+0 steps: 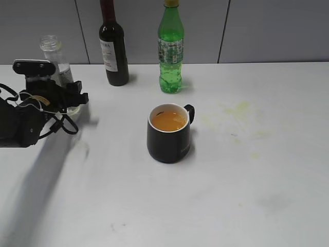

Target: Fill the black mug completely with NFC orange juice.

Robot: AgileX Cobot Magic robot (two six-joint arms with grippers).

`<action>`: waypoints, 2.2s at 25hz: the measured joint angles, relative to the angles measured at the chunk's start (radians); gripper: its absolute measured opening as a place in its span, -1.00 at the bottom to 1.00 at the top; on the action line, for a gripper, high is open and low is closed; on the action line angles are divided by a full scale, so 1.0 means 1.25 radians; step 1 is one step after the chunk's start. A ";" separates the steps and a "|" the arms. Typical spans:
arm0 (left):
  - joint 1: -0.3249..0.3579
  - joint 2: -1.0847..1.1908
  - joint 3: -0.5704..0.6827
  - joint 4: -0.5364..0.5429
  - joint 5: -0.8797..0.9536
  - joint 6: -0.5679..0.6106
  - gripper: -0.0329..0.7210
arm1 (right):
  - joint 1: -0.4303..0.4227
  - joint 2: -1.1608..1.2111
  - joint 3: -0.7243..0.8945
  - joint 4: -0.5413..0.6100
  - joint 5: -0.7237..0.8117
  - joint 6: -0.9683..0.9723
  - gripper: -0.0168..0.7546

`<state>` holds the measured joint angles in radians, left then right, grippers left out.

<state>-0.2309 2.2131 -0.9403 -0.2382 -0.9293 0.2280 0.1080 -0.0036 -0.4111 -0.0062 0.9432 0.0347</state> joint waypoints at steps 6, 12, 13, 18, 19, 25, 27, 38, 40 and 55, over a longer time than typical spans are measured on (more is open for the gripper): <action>0.000 0.028 -0.001 0.035 -0.039 -0.040 0.35 | 0.000 0.000 0.000 0.000 0.000 0.000 0.58; 0.000 0.052 -0.001 0.038 -0.034 -0.065 0.65 | 0.000 0.000 0.000 0.000 0.000 0.000 0.58; 0.000 0.052 0.000 0.038 -0.033 -0.065 0.72 | 0.000 0.000 0.000 0.000 0.000 0.000 0.58; -0.001 0.052 0.000 0.038 -0.047 -0.065 0.83 | 0.000 0.000 0.000 0.000 0.000 0.000 0.58; -0.002 0.052 0.001 0.038 -0.048 -0.065 0.83 | 0.000 0.000 0.000 0.000 0.000 0.000 0.58; -0.019 0.030 0.068 0.032 -0.097 -0.065 0.84 | 0.000 0.000 0.000 0.000 0.000 0.000 0.58; -0.022 0.018 0.100 0.027 -0.115 -0.065 0.84 | 0.000 0.000 0.000 0.000 0.000 0.000 0.58; -0.063 -0.132 0.312 0.007 -0.157 -0.065 0.84 | 0.000 0.000 0.000 0.000 0.000 0.000 0.58; -0.065 -0.174 0.358 0.001 -0.155 -0.065 0.83 | 0.000 0.000 0.000 0.000 0.000 0.000 0.58; -0.066 -0.659 0.482 -0.050 0.323 -0.031 0.76 | 0.000 0.000 0.000 0.000 0.000 0.000 0.58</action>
<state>-0.3129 1.3888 -0.3372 -0.3002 -0.5251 0.1893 0.1080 -0.0036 -0.4111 -0.0059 0.9432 0.0347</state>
